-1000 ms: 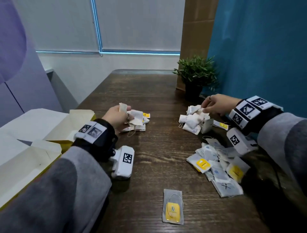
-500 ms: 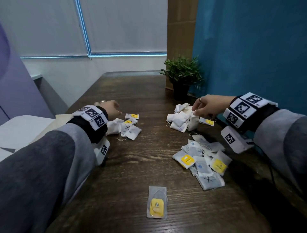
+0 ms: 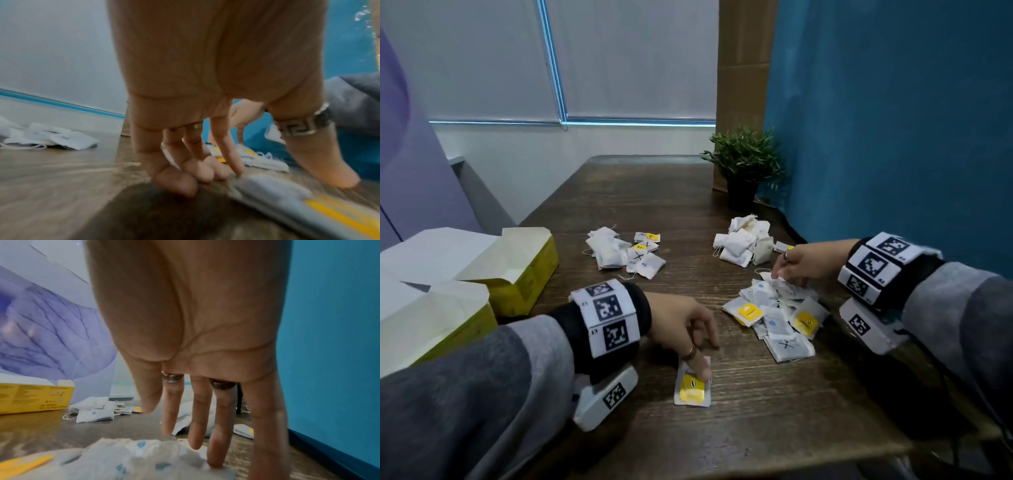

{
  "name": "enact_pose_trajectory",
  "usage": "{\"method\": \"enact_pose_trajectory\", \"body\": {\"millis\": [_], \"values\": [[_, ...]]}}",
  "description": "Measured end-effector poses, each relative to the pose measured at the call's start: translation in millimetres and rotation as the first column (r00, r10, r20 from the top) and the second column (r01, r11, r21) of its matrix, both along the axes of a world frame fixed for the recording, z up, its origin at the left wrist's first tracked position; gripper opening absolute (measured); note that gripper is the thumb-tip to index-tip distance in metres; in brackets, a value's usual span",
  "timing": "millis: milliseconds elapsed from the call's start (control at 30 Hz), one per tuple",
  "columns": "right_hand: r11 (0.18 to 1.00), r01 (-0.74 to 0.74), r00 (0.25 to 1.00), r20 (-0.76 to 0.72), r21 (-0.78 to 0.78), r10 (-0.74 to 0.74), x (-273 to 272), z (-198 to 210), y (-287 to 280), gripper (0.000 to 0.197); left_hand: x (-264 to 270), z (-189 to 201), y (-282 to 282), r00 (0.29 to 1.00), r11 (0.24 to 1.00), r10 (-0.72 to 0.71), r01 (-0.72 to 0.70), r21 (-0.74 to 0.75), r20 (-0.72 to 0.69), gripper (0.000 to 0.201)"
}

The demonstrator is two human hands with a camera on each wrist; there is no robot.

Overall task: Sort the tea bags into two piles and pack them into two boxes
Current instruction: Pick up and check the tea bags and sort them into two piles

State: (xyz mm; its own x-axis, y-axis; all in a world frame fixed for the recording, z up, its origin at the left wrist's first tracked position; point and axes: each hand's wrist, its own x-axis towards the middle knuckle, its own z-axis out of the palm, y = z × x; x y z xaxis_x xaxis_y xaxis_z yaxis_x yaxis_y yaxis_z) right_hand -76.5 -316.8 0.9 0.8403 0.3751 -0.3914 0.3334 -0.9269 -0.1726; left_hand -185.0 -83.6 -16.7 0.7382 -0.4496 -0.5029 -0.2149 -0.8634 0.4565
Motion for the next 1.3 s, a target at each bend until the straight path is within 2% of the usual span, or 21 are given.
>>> {"method": "enact_pose_trajectory", "body": {"millis": [100, 200, 233, 300, 367, 433, 500, 567, 600, 667, 700, 767, 833, 900, 1033, 1100, 1133, 1167, 1233, 1300], "values": [[0.999, -0.020, 1.000, -0.018, -0.047, 0.019, -6, -2, -4, 0.034, -4, -4, -4, 0.998, 0.997, -0.046, 0.044, 0.063, 0.043, 0.045], [0.996, 0.018, 1.000, 0.002, -0.089, -0.018, -7, -7, -8, 0.045, -5, -4, -3, 0.994, 0.995, -0.073, 0.067, 0.075, 0.083, 0.023], [0.995, 0.034, 0.999, 0.019, -0.097, -0.033, -5, -9, -9, 0.047, -5, -3, -1, 0.993, 0.998, -0.057, 0.053, 0.045, 0.102, 0.015], [0.990, 0.043, 0.997, 0.076, -0.133, -0.033, -3, -12, -11, 0.040, -4, 0, 6, 0.987, 0.999, 0.024, -0.017, -0.045, 0.160, 0.017], [0.988, 0.038, 0.992, 0.125, -0.147, -0.020, -4, -7, -12, 0.025, 1, 4, 16, 0.969, 0.951, 0.217, -0.183, -0.250, 0.117, 0.018], [0.998, 0.027, 0.982, 0.188, -0.064, -0.015, -6, 6, -12, 0.016, 3, 6, 24, 0.924, 0.784, 0.377, -0.356, -0.509, -0.066, 0.013], [0.989, 0.004, 0.959, 0.278, 0.151, -0.046, -7, 21, -9, 0.010, 8, 9, 30, 0.865, 0.594, 0.478, -0.446, -0.669, -0.152, 0.019], [0.888, -0.010, 0.955, 0.267, 0.459, -0.127, -9, 33, 0, 0.013, 14, 11, 33, 0.788, 0.347, 0.550, -0.517, -0.782, -0.277, 0.024], [0.789, 0.008, 0.965, 0.202, 0.614, -0.167, -12, 37, 7, 0.015, 17, 12, 35, 0.746, 0.199, 0.541, -0.561, -0.803, -0.387, 0.025], [0.564, 0.066, 0.982, 0.045, 0.823, -0.181, -20, 40, 25, 0.015, 22, 15, 43, 0.703, -0.056, 0.367, -0.637, -0.769, -0.609, 0.016], [0.485, 0.079, 0.986, 0.004, 0.871, -0.168, -24, 40, 35, 0.014, 23, 17, 47, 0.704, -0.139, 0.233, -0.659, -0.739, -0.671, 0.009], [0.379, 0.083, 0.992, -0.039, 0.922, -0.122, -30, 38, 53, 0.015, 21, 17, 54, 0.741, -0.237, 0.055, -0.641, -0.730, -0.669, 0.023], [0.302, 0.105, 0.994, -0.087, 0.947, -0.072, -33, 35, 68, 0.017, 21, 13, 59, 0.784, -0.313, -0.002, -0.590, -0.744, -0.621, 0.044], [0.270, 0.128, 0.992, -0.123, 0.954, -0.038, -34, 33, 80, 0.016, 26, 9, 62, 0.795, -0.355, 0.013, -0.563, -0.746, -0.606, 0.060], [0.236, 0.180, 0.984, -0.177, 0.955, -0.033, -32, 26, 94, 0.015, 38, 4, 64, 0.754, -0.366, -0.036, -0.620, -0.694, -0.655, 0.051], [0.229, 0.192, 0.981, -0.186, 0.954, -0.047, -31, 24, 96, 0.011, 40, 4, 64, 0.727, -0.321, 0.032, -0.643, -0.696, -0.686, 0.033], [0.231, 0.192, 0.981, -0.184, 0.954, -0.059, -30, 23, 96, 0.010, 41, 3, 63, 0.712, -0.297, 0.125, -0.637, -0.711, -0.690, 0.015], [0.239, 0.190, 0.981, -0.176, 0.952, -0.076, -28, 21, 96, 0.009, 41, 2, 62, 0.707, -0.257, 0.219, -0.623, -0.739, -0.672, 0.007], [0.267, 0.177, 0.982, -0.151, 0.947, -0.115, -25, 19, 93, 0.008, 43, -4, 60, 0.695, -0.157, 0.352, -0.616, -0.772, -0.627, 0.030], [0.297, 0.161, 0.983, -0.127, 0.941, -0.131, -23, 17, 90, 0.007, 43, -6, 55, 0.682, -0.100, 0.366, -0.647, -0.756, -0.633, 0.036]]}}
